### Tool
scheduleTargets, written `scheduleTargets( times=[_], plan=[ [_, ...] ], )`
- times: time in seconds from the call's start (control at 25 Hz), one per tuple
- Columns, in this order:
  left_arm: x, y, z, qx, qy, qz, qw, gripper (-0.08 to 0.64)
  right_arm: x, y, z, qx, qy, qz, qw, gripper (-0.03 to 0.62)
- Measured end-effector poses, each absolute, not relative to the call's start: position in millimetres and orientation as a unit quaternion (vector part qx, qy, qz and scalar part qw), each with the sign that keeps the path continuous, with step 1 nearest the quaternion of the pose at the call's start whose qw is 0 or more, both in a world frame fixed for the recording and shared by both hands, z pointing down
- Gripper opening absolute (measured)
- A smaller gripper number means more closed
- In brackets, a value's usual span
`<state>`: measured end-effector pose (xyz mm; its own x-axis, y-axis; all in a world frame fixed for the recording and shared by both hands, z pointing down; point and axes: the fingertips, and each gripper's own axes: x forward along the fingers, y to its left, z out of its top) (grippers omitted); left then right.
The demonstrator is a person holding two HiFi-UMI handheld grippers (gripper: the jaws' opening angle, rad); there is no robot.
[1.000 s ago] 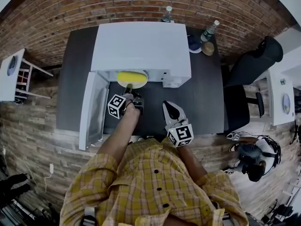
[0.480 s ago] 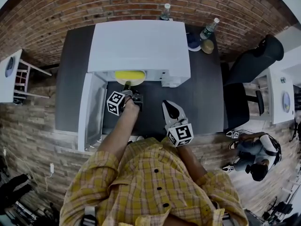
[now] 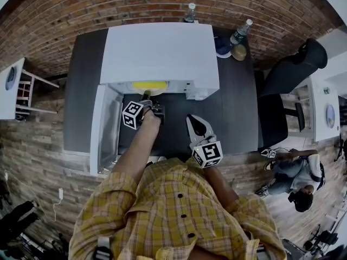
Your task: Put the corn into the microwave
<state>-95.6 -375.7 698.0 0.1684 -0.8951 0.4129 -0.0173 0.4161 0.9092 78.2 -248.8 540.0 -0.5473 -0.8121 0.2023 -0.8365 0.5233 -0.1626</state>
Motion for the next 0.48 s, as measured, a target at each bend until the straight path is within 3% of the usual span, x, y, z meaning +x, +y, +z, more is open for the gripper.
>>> scheduleTargets(
  times=[0.48],
  plan=[
    [-93.5,-382.7,699.8,0.419,-0.548,-0.333,0.643,0.023,78.9,-249.3,542.6,0.472,-0.871,0.123,0.051,0.002]
  ],
)
